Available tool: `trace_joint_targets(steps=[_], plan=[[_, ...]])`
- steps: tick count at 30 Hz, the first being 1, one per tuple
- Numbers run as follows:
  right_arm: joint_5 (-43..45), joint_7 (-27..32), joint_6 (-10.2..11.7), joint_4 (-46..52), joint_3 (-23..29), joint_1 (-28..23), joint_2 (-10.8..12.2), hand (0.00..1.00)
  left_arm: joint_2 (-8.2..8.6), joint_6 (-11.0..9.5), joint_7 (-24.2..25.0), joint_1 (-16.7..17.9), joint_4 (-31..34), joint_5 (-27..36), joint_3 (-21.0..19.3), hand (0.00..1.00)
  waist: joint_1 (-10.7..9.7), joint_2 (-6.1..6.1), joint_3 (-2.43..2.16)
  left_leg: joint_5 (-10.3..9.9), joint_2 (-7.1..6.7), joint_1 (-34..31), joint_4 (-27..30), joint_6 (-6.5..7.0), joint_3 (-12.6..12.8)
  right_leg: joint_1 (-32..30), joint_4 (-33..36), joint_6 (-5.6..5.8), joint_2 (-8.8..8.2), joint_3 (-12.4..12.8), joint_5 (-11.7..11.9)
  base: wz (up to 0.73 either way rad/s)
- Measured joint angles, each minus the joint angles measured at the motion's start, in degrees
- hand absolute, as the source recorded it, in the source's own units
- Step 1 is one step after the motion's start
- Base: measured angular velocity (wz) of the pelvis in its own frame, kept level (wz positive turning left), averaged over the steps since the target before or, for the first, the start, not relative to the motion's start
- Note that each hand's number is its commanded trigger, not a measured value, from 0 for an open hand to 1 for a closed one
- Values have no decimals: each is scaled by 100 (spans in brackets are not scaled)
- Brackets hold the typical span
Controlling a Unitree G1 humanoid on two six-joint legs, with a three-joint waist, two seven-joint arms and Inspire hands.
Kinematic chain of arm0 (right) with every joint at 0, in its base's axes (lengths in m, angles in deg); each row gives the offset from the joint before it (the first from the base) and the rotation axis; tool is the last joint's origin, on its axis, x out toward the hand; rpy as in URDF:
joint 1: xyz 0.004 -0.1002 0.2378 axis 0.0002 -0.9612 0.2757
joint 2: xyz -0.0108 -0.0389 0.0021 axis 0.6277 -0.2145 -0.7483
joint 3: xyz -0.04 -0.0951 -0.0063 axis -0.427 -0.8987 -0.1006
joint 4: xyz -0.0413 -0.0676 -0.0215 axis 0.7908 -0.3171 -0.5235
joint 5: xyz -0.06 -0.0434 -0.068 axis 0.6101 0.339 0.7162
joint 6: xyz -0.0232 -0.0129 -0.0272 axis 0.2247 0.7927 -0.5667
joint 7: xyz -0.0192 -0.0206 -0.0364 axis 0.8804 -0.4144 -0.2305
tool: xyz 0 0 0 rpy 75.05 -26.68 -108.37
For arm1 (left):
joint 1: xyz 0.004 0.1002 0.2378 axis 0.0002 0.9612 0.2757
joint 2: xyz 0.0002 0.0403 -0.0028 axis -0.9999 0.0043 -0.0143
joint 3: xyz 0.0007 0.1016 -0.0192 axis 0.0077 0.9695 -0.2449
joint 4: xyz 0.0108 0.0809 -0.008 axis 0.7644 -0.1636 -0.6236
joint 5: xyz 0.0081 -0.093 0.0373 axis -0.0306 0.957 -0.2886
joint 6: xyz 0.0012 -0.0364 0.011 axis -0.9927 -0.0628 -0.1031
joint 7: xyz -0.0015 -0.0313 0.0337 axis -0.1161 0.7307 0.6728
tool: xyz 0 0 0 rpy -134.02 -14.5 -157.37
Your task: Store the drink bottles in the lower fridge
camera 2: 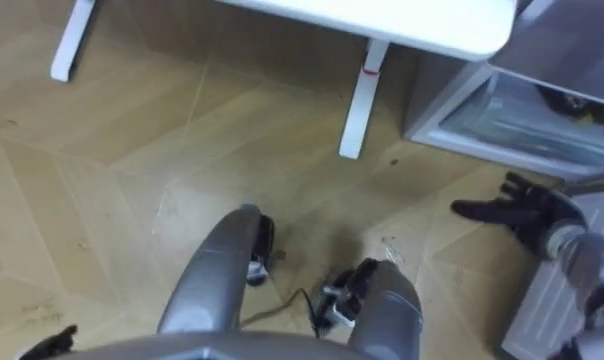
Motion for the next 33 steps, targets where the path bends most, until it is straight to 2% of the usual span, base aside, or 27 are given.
trace_joint_targets(steps=[1, 3, 5, 8, 10, 13, 15, 17, 20, 23, 27, 29, 31, 32, 33], plan=[[27, -2, -14, -2, 54, -80, 87, 0, 43, -9, -3, -14, -7, -28, 3, 0, -41, 23, -14, 7, 0, 79, -70, 1, 0, 86, -99, 13, 4, -17, 23, 0], [203, -16, -24, -168, 88, -314, 441, 0, 227, -45, -30, -112, -137, -237, 1, 0, -220, 84, -44, 28, -4, 481, -371, 3, 30, 509, -499, 72, 97, -70, 127, 0], [321, -22, -37, -220, 98, -507, 640, 0, 321, -100, -83, -120, -150, -423, 2, 0, -300, 94, -48, 28, -7, 784, -579, 4, 62, 810, -780, 131, 156, -42, 189, -5], [393, -3, -35, -227, 300, -922, 962, 0, 528, -143, -221, -104, -225, -444, -114, 0, -382, 74, -41, 73, -8, 1440, -1093, 4, 162, 1427, -1425, 217, 258, -53, 369, -11], [380, 6, -37, -224, 311, -1114, 1073, 0, 638, -147, -269, -99, -262, -484, -114, 0, -408, 78, -45, 113, -9, 1799, -1402, 8, 217, 1792, -1857, 284, 340, -42, 504, -12], [492, 56, -18, -202, 508, -1355, 1300, 0, 741, -146, -370, -79, -261, -752, -229, 0, -468, 24, -76, 199, -13, 2367, -1887, 9, 325, 2373, -2570, 350, 467, -40, 760, -10], [591, 73, 33, -143, 592, -1478, 1488, 0, 881, -147, -592, -70, -288, -1073, -399, 0, -522, 2, -94, 212, -14, 2776, -2181, -2, 371, 2828, -3046, 398, 567, -34, 960, -13], [762, 85, 38, -145, 590, -1484, 1607, 0, 957, -139, -667, -60, -270, -1225, -458, 0, -571, -21, -95, 232, -19, 3084, -2403, -16, 389, 3101, -3267, 430, 612, -41, 1097, -12], [803, 110, 40, -91, 590, -1610, 1767, 0, 1018, -135, -736, -64, -197, -1288, -460, 0, -620, -127, -147, 258, -76, 3503, -2703, -21, 438, 3455, -3495, 452, 608, -14, 1160, -7], [865, 149, 37, -33, 593, -1650, 1856, 0, 1056, -127, -731, -65, -188, -1288, -485, 0, -621, -182, -140, 258, -86, 3786, -2848, -20, 550, 3732, -3729, 489, 627, 54, 1272, -13], [943, 295, 35, -7, 602, -1735, 1869, 0, 1100, -53, -701, -30, -148, -1291, -778, 0, -695, -146, -121, 257, -98, 4036, -2961, -20, 605, 3972, -3929, 523, 646, 64, 1453, -7], [924, 302, 28, -35, 603, -1805, 1869, 0, 1111, -2, -698, -28, -128, -1296, -894, 0, -696, -132, -127, 258, -101, 4151, -3055, -19, 482, 4015, -3909, 532, 657, 49, 1506, -8], [903, 331, -10, -57, 683, -1826, 1870, 0, 1113, 41, -702, -21, -131, -1305, -915, 0, -687, -64, -97, 265, -25, 4378, -3249, -7, 72, 3924, -3579, 527, 687, 62, 1517, -28], [861, 368, -29, -58, 736, -1810, 1879, 0, 1111, 69, -720, -10, -124, -1310, -923, 0, -680, 7, -96, 266, 86, 4484, -3325, -5, -370, 3780, -3727, 440, 848, 331, 1410, -69], [865, 412, -34, -39, 739, -1736, 1904, 0, 1098, 84, -739, -9, -131, -1301, -1031, 0, -681, -6, -86, 258, 123, 4487, -3324, -19, -601, 3607, -4415, 264, 1033, 633, 1761, -57]])
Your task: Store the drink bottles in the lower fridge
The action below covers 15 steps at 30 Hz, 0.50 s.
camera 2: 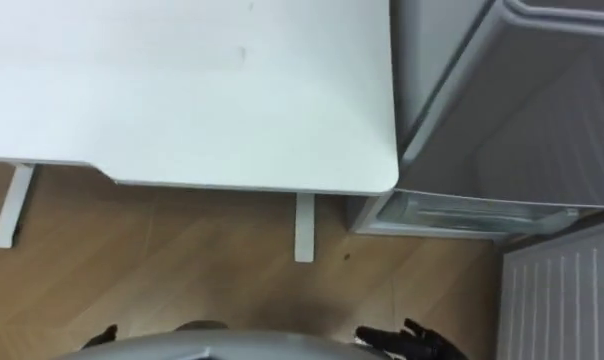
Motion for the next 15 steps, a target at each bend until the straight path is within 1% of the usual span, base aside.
trace_joint_targets(steps=[1, 2, 3, 4, 5, 7, 9, 11, 12, 13, 14, 15], plan=[[1, 41, 10, -6, 35, -18, 1, 0, 50, 28, -9, 34, -56, 0, -82, 0, -100, 54, -9, -15, 31, -20, -21, -78, 4, 93, 3, -26, 34, -56, 147, -12], [-21, 123, 7, -16, 144, -69, 10, 0, 104, 39, -5, -4, -55, -1, -148, 0, -279, 69, -12, -8, 68, 45, -103, -92, 227, 186, 9, -39, 73, -149, 191, 32], [-118, 134, -7, -95, 255, -80, 27, 0, 168, 28, 8, -21, -58, 0, -186, 0, -331, 61, 8, 16, 104, 149, -216, -100, 595, 241, 2, -39, 82, -96, 191, 28], [-126, 146, -12, -133, 280, -56, 26, 0, 198, 25, 11, -25, -56, -1, -191, 0, -339, 86, 1, 42, 105, 196, -270, -98, 699, 258, 0, -38, 80, -81, 191, 3], [-71, 157, -23, -174, 370, -20, 13, 0, 238, 25, 13, -27, -41, 0, -193, 0, -334, 114, -26, 91, 81, 294, -373, -108, 746, 273, -1, -34, 67, -53, 188, -5], [92, 163, -102, -204, 509, 63, 42, 0, 237, 37, 6, -28, -18, 0, -292, 0, -331, 119, -35, 105, 57, 403, -503, -107, 753, 294, 0, -17, 98, -15, 178, -3], [280, 170, -174, -186, 666, 68, 63, 0, 228, 37, -31, -19, -21, -2, -456, 0, -325, 50, -30, 106, 6, 457, -525, -105, 758, 350, 5, -9, 60, 23, 174, 6], [313, 261, -182, -174, 694, 70, 76, 0, 225, 37, -53, -19, -23, -6, -544, 0, -291, 5, -20, 106, -30, 485, -525, -104, 778, 360, 18, 5, 28, 57, 168, -2], [324, 328, -183, -148, 694, 77, 99, 0, 210, 36, -115, -22, -22, -4, -549, 0, -260, -20, -32, 104, -39, 489, -511, -101, 788, 358, 18, 20, 21, 59, 176, -10], [331, 350, -183, -136, 694, 81, 112, 0, 199, 34, -137, -25, -22, -4, -553, 0, -252, -46, -34, 104, -41, 485, -501, -100, 790, 356, 18, 25, 20, 59, 180, -8], [352, 396, -182, -121, 704, 92, 129, 0, 182, 32, -149, -26, -24, -5, -556, 0, -255, -109, -40, 99, -40, 477, -482, -92, 791, 359, 21, 29, 20, 57, 182, 0], [483, 481, -183, -83, 813, 147, 131, 0, 192, 30, -144, -41, -37, -4, -559, 0, -270, -146, -39, 94, -39, 471, -455, -85, 792, 364, 30, 29, 18, 60, 182, 0]])
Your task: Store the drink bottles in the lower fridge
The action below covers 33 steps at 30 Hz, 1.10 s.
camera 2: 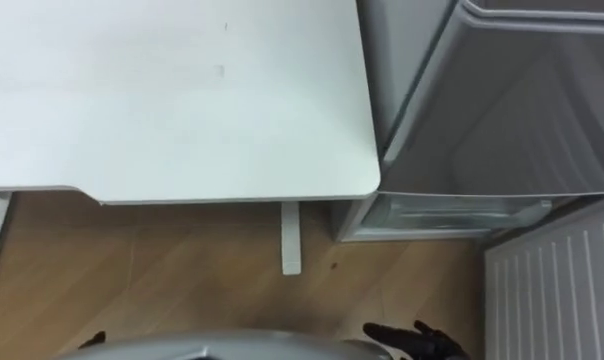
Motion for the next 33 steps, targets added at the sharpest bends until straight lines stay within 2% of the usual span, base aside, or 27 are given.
trace_joint_targets(steps=[4, 7, 10, 12, 14, 18, 21, 25, 29, 33], plan=[[462, 438, 0, 110, 560, 148, -7, 0, 35, -9, 6, -18, -19, -37, -3, 0, -45, 37, 2, -28, 21, 25, 59, 45, 123, 19, 12, 8, 9, 67, -4, -10], [824, 852, 9, 1042, 786, -55, -25, 0, 35, -14, 1, -28, -17, -99, -2, 0, -133, 96, 24, -30, 28, 56, 31, 46, 161, -2, 71, 17, 18, 143, -11, -9], [1005, 1318, 38, 1924, 993, -137, -55, 0, 35, -31, -29, -32, 1, -100, -76, 0, -241, 120, 0, -11, 22, 72, 44, 59, 245, -87, 98, 28, 22, 320, -22, -16], [1329, 1606, 147, 2531, 1035, -138, -73, 0, 21, -43, -95, -10, 53, -135, -217, 0, -288, 93, -13, 10, 22, 53, 24, 65, 330, -204, 187, 27, 19, 385, -22, -21], [1727, 1757, 164, 3015, 1187, -195, -73, 0, 29, -85, -105, 22, 74, -184, -332, 0, -304, 60, -31, 18, 21, 76, -2, 71, 408, -232, 190, 26, 20, 465, -17, -18], [2571, 2105, 302, 4182, 1433, -505, -78, 0, -3, -90, -125, 132, 78, -451, -470, 0, -416, 14, -63, 21, 10, 117, -35, 76, 504, -223, 196, 33, 19, 598, -11, -12], [2847, 2262, 329, 5026, 1518, -758, -82, 0, -4, -83, -117, 160, 226, -702, -541, 0, -429, -17, -60, 21, 16, 108, -37, 76, 617, -296, 212, 33, 22, 660, -11, -20], [3040, 2379, 493, 5320, 1791, -715, -84, 0, -4, -88, -115, 156, 276, -756, -583, 0, -522, -24, -61, 20, 15, 141, -43, 76, 653, -321, 267, 34, 20, 696, -11, -8], [3069, 2550, 506, 5315, 2121, -648, -96, 0, -1, -86, -118, 164, 305, -756, -661, 0, -576, -17, -64, 21, 14, 148, -91, 76, 655, -346, 266, 34, 24, 717, -12, -2], [2943, 2629, 500, 5291, 2385, -643, -290, 0, -3, -26, -116, 205, 292, -756, -731, 0, -632, -38, -64, 22, 14, 141, -112, 78, 654, -360, 276, 34, 25, 710, -11, 0]])
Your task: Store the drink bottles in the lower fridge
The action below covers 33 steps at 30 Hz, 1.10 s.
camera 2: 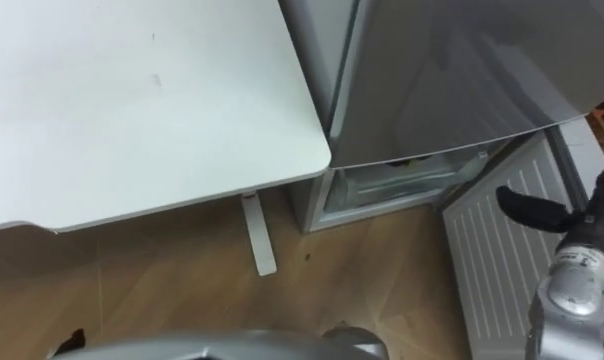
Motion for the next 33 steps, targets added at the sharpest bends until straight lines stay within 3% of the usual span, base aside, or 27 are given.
trace_joint_targets(steps=[7, 9, 12, 16, 20, 24, 26, 31, 33], plan=[[-462, 354, -1, -52, 637, 69, -579, 0, -57, 3, 4, 228, 13, 7, -390, 0, -70, -46, 23, 1, 5, 42, 7, 1, -9, 57, -15, 3, 4, -7, -3, 1], [-734, 431, -4, -244, 858, 107, -730, 0, -93, 31, 1, 265, 33, 1, -602, 0, -75, -121, 23, 7, 6, 38, 6, 6, -29, 76, -21, 3, 3, -35, -5, 6], [-878, 555, -130, -638, 1070, 191, -768, 0, -122, 127, -2, 365, 244, 1, -763, 0, -70, -234, 28, 12, 8, 1, 9, 7, -52, 83, -72, 3, 3, -71, -4, 6], [-972, 650, -257, -1034, 1113, 233, -831, 0, -170, 222, 5, 421, 377, 3, -764, 0, -82, -287, 20, 11, 5, -14, -3, 7, -75, 84, -93, 5, 3, -87, 0, 3], [-1453, 728, -381, -1631, 1384, 495, -1268, 0, -226, 269, 56, 504, 421, 2, -955, 0, -216, -295, -45, 11, 3, -103, -4, 8, -205, 58, -91, 6, 2, -191, 1, 13], [-1812, 883, -377, -2618, 1806, 755, -1881, 0, -238, 282, 36, 586, 521, -179, -1290, 0, -261, -291, -41, 12, 4, -194, 19, 7, -351, 62, -100, 6, -6, -331, 1, 18], [-1948, 880, -372, -3096, 1834, 808, -2063, 0, -280, 285, 32, 619, 567, -182, -1289, 0, -257, -296, -41, 18, 8, -204, 20, -2, -403, 78, -100, 6, -8, -415, 0, 18], [-2013, 817, -406, -4253, 1835, 949, -2129, 0, -286, 284, 78, 596, 662, -182, -1276, 0, -222, -329, -41, 20, 6, -302, 122, -6, -518, 91, -104, 6, -15, -482, 0, 13], [-2085, 809, -516, -4630, 1826, 1024, -2152, 0, -287, 294, 122, 604, 643, -182, -1268, 0, -203, -297, -32, 15, 7, -357, 203, -8, -560, 91, -102, 5, -13, -487, 0, 6]])
